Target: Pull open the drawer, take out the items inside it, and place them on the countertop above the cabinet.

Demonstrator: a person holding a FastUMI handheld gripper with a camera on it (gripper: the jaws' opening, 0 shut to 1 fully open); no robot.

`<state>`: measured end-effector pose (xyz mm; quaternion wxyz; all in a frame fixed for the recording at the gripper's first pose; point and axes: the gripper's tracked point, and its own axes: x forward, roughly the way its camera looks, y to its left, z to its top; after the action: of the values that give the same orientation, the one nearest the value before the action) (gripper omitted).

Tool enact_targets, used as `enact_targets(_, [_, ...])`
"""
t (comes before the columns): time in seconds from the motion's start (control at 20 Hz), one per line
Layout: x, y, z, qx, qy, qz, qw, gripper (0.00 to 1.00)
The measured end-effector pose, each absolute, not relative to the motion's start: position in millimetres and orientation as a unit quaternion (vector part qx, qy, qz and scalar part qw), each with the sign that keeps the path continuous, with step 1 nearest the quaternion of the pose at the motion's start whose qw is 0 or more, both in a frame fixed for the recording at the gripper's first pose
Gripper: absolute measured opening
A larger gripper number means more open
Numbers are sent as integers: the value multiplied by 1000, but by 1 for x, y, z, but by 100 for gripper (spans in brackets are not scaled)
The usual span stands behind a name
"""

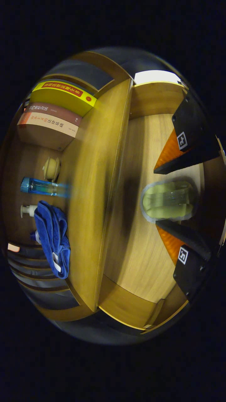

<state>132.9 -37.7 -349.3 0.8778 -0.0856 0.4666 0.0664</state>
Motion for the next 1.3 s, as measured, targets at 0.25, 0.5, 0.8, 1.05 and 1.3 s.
enact_targets(0.25, [122, -34, -359, -58, 489, 70, 867, 77])
enact_targets(0.5, [125, -34, -356, -39, 485, 63, 872, 33])
enact_targets(0.8, [123, -25, -343, -11, 466, 65, 882, 26])
enact_targets(1.05, [129, -18, -312, -11, 432, 72, 899, 26])
enact_targets(1.3, [131, -19, -266, -14, 379, 74, 922, 26])
